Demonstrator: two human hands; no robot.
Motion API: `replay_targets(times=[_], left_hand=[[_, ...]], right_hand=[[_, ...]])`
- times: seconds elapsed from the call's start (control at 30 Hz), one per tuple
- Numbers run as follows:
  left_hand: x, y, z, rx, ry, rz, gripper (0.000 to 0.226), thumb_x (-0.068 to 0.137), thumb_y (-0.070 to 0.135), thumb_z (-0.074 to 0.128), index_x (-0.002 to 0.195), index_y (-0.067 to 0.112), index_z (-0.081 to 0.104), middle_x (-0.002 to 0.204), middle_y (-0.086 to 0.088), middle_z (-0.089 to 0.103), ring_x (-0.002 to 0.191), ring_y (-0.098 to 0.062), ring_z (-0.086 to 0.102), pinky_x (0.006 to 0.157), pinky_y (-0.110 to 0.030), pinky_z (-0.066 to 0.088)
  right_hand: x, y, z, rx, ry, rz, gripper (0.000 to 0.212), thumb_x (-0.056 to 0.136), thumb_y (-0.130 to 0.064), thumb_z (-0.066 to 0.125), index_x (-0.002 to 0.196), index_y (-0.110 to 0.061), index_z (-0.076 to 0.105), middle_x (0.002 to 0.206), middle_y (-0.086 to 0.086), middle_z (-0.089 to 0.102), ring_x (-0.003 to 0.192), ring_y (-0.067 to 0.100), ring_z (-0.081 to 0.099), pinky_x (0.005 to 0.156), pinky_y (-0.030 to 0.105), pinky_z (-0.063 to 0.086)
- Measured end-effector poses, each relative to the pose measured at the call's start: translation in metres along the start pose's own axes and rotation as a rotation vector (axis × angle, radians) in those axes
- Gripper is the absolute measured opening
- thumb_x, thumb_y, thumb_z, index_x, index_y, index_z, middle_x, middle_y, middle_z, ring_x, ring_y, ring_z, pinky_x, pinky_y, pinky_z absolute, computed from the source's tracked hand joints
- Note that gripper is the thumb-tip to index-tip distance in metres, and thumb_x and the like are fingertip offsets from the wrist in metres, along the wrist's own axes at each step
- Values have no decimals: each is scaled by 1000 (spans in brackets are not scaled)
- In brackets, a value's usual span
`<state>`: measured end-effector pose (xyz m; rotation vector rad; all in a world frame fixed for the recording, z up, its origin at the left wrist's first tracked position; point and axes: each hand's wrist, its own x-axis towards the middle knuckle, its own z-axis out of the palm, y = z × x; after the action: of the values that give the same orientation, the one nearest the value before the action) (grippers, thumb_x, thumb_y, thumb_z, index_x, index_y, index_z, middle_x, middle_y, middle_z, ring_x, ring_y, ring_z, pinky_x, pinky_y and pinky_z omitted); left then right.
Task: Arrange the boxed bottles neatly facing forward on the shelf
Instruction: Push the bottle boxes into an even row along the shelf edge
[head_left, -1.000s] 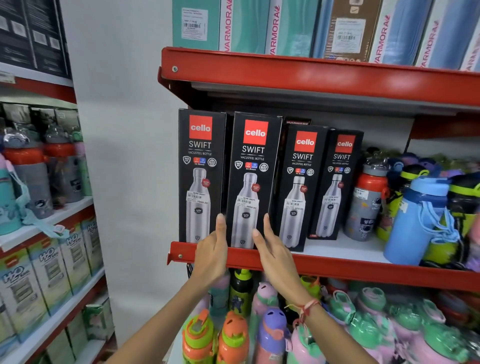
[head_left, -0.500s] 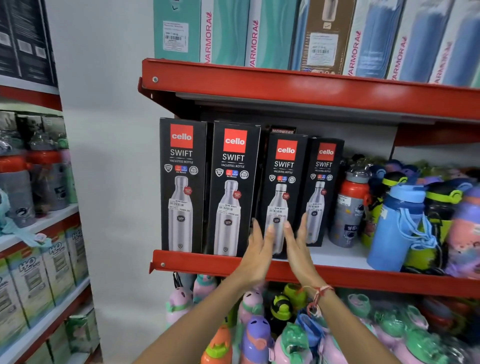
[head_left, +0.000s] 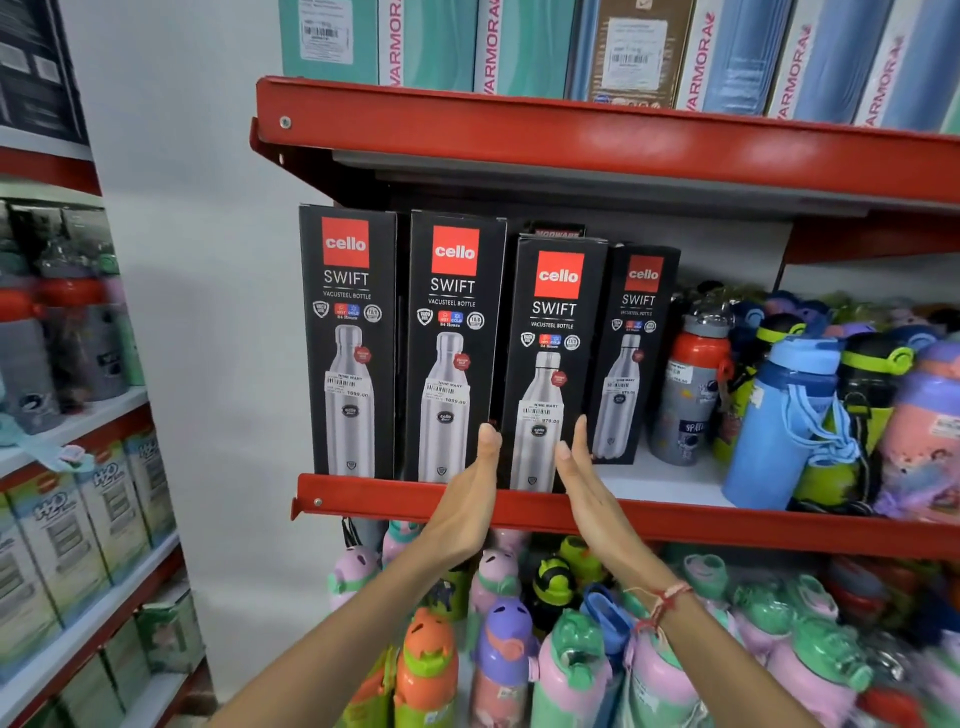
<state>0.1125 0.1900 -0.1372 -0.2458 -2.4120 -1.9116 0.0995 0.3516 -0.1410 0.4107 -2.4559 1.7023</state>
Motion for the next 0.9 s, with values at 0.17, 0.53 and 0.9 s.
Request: replay_targets(times=[0.17, 0.53, 0.9], left_hand=[[-9, 5, -1, 46, 15, 34, 112, 64, 95, 5, 150, 27, 26, 156, 0, 33, 142, -15, 34, 120, -41, 16], [24, 46, 113, 106, -37, 208, 63, 100, 50, 23, 153, 16, 18, 161, 0, 20, 145, -7, 16, 116, -24, 12], [92, 42, 147, -82, 120, -128, 78, 87, 72, 8, 153, 31, 11, 162, 0, 16, 149, -21, 12, 121, -43, 10]], right_hand=[[0, 1, -5, -10, -22, -16, 63, 85, -77, 25, 138, -68, -8, 145, -37, 5, 130, -6, 18, 108, 29, 17], [48, 38, -78, 72, 299, 43, 71, 93, -59, 29, 154, -23, 18, 162, -4, 19, 145, 10, 21, 111, 26, 17], [88, 58, -97, -77, 182, 160, 89, 78, -79, 18, 154, -35, 4, 161, -8, 17, 147, 22, 22, 115, 39, 19]])
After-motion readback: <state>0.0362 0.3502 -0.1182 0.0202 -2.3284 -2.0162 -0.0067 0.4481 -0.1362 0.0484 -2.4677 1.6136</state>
